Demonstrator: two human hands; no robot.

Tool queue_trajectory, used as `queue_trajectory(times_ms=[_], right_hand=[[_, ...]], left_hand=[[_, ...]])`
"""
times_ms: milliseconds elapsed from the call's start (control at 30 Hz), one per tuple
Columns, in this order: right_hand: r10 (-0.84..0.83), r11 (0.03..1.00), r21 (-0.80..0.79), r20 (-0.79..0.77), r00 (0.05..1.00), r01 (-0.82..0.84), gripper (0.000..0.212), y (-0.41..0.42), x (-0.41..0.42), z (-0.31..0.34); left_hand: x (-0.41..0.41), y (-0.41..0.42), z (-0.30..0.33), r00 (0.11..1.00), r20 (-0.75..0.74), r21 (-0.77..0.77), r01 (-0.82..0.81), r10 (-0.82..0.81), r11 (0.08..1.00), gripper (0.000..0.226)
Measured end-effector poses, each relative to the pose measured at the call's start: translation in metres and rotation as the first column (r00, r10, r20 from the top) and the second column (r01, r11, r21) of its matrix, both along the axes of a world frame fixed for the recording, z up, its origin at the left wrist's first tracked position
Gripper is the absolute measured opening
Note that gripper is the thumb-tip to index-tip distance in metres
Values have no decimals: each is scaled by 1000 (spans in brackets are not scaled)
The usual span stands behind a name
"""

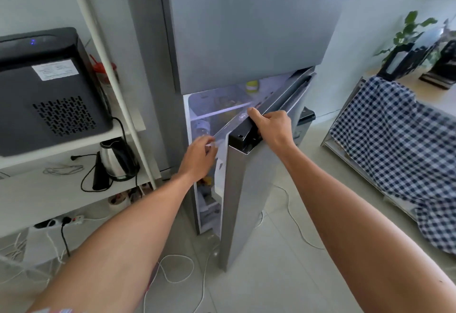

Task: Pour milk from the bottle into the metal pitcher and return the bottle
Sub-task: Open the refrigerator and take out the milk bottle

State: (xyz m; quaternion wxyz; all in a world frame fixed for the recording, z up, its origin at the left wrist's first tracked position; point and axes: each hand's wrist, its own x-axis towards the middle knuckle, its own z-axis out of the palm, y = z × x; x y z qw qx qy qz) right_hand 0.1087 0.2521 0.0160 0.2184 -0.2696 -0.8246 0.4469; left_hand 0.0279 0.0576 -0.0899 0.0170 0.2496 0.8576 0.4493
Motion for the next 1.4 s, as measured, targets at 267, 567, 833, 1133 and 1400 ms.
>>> queue_trajectory(times_ms=[267,567,833,1133,1400], right_hand=[[-41,992,125,56,998,34,57,77,101,15],[-139,953,290,148,979,91,31,153,195,36],[-317,763,639,239,918,97,16,207,254,14],[-361,738,662,223,906,132,51,268,274,-5],[-405,725,653,150,902,218,48,271,269,-18]], left_hand=[[86,58,-7,971,-59,-161,221,-233,962,35],[145,141,1,853,-255,-306,376,-456,874,39],[175,224,19,733,-183,-441,534,-655,721,36],[189,274,26,620,-188,-477,621,-762,622,44],[198,278,-3,872,-176,-58,454,-457,889,24]])
